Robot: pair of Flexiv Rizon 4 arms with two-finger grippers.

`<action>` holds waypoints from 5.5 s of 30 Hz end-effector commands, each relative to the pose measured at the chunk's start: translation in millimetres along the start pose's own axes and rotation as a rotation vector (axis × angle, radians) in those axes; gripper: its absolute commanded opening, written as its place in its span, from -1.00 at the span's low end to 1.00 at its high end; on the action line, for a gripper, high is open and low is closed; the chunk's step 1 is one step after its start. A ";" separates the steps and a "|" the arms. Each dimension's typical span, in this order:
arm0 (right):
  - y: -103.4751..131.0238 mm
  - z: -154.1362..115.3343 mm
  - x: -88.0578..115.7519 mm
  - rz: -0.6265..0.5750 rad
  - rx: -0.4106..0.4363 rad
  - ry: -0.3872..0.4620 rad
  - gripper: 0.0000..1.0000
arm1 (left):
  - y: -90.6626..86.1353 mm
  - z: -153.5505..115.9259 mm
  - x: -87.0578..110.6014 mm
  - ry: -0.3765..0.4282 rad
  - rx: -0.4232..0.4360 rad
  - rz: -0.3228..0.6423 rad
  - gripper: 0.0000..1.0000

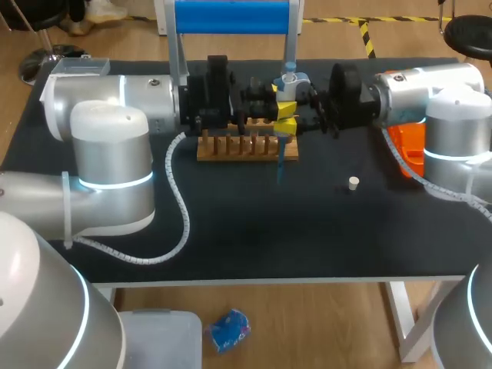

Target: Invert the test tube, pick up the pipette, mount the tip to pipette, aspirate from beaker and dispense into the tube, eject the tip, return the pipette, and cap with the stopper.

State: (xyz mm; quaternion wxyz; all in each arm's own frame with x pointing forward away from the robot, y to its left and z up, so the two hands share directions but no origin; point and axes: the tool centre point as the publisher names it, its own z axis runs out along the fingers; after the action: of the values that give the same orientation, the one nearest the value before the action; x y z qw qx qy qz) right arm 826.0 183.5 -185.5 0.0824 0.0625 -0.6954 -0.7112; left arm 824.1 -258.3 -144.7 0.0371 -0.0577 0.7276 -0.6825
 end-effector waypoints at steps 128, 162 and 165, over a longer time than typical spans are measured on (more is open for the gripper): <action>31.1 -381.3 -69.2 -0.024 -0.012 -0.267 -1.00 | -4.1 -24.5 -2.2 -0.124 0.020 -0.023 1.00; 31.1 -381.3 -69.2 -0.024 -0.012 -0.267 -1.00 | -64.8 11.1 -4.9 -0.194 -0.072 0.070 1.00; 31.1 -381.3 -69.2 -0.024 -0.012 -0.267 -1.00 | -79.1 37.9 -8.9 -0.164 -0.086 0.089 1.00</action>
State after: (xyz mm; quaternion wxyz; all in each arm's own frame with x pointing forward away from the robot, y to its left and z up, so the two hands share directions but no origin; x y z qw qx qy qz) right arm 970.4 -174.4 -165.4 -0.0215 -0.0273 -0.6948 -0.7183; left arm 818.2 -257.2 -77.1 0.1286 -0.0793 0.7308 -0.6657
